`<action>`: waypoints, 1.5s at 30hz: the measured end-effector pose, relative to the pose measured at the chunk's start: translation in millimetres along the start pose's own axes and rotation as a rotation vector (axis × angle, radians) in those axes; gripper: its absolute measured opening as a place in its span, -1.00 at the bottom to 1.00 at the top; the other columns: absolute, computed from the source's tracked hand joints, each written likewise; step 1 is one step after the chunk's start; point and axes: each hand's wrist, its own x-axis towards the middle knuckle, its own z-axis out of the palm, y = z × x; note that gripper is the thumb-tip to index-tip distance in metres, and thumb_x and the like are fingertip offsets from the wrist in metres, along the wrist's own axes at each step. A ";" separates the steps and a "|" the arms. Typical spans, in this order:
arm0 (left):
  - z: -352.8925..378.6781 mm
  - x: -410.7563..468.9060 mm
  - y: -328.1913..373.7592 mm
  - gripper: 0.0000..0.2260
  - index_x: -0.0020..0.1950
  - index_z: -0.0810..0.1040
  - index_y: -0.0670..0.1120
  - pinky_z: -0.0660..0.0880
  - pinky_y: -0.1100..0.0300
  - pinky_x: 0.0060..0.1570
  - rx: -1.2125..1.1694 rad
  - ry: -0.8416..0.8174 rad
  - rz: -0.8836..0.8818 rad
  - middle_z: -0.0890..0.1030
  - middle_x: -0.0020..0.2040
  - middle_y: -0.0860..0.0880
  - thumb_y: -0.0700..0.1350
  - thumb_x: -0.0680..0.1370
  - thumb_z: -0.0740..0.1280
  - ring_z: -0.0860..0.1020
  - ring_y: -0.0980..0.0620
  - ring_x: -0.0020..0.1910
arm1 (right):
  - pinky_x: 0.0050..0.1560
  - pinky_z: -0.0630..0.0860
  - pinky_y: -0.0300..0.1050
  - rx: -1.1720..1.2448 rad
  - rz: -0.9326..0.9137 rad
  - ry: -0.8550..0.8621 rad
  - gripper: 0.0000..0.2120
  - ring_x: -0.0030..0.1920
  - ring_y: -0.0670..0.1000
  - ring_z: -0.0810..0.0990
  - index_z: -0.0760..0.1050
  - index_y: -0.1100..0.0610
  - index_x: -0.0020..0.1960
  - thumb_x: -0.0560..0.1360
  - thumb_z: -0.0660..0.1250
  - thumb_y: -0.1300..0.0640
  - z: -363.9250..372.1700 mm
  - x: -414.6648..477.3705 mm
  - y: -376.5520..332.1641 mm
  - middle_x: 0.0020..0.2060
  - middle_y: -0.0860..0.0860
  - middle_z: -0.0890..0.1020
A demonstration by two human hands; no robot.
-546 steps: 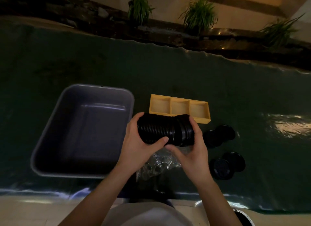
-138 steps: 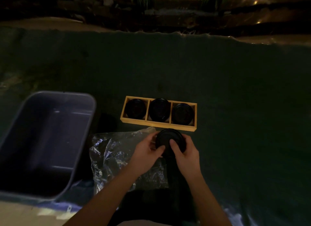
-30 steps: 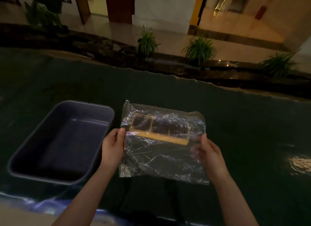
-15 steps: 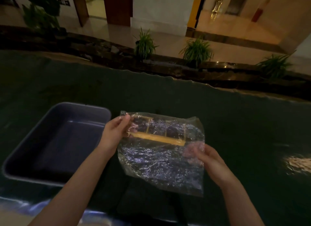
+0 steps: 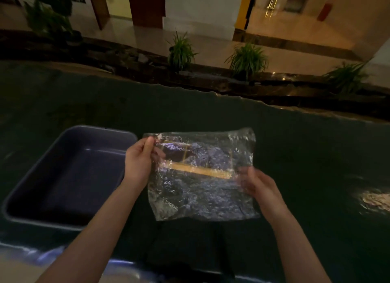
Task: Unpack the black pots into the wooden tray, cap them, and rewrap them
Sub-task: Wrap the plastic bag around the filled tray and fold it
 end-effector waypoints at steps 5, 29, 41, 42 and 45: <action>-11.6 14.4 2.3 -0.46 0.23 0.58 -0.12 0.63 0.12 -0.22 -0.315 -0.156 -0.251 0.75 -0.12 -0.13 0.31 0.58 0.19 0.72 -0.07 -0.20 | -0.04 0.65 0.07 -0.055 -0.020 0.078 -0.80 -0.20 0.16 0.70 0.67 0.20 -0.06 0.60 0.39 0.08 4.2 -5.0 11.4 -0.21 0.13 0.74; -22.5 4.1 -21.4 -0.75 0.23 0.67 -0.09 0.66 0.05 -0.21 -0.242 -0.459 -0.180 0.70 -0.13 -0.22 -0.23 0.60 0.32 0.70 -0.12 -0.24 | -0.08 0.65 -0.13 0.190 -0.193 -0.012 -0.65 -0.18 0.01 0.70 0.76 0.07 0.00 0.59 0.24 0.37 -28.2 5.9 -13.2 -0.20 0.09 0.74; -16.5 8.3 -6.0 -0.34 0.44 0.45 0.11 0.67 -0.11 0.04 -0.229 -0.548 -0.311 0.70 0.21 -0.11 0.24 0.39 0.54 0.69 -0.19 0.15 | -0.15 0.64 -0.06 -0.046 -0.202 -0.038 -0.89 -0.13 0.06 0.72 0.62 0.12 0.00 0.50 0.49 0.13 -35.2 11.6 -17.0 -0.12 0.00 0.70; -15.9 6.8 -5.0 -0.25 0.47 0.41 0.14 0.67 -0.07 0.05 -0.149 -0.578 -0.354 0.70 0.22 -0.08 0.24 0.34 0.59 0.70 -0.16 0.17 | -0.19 0.67 -0.08 -0.033 -0.201 -0.030 -0.79 -0.17 0.03 0.72 0.59 0.09 0.08 0.46 0.51 0.19 -33.8 12.0 -16.1 -0.13 0.01 0.70; -13.5 1.5 -4.0 -0.44 0.35 0.56 -0.05 0.60 -0.01 0.18 0.112 -0.722 -0.414 0.73 0.17 -0.11 0.14 0.43 0.57 0.70 -0.12 0.17 | -0.16 0.72 -0.03 -0.043 -0.177 0.070 -0.54 -0.14 0.07 0.74 0.54 -0.09 0.26 0.49 0.49 0.32 -32.4 13.8 -14.3 -0.10 0.13 0.72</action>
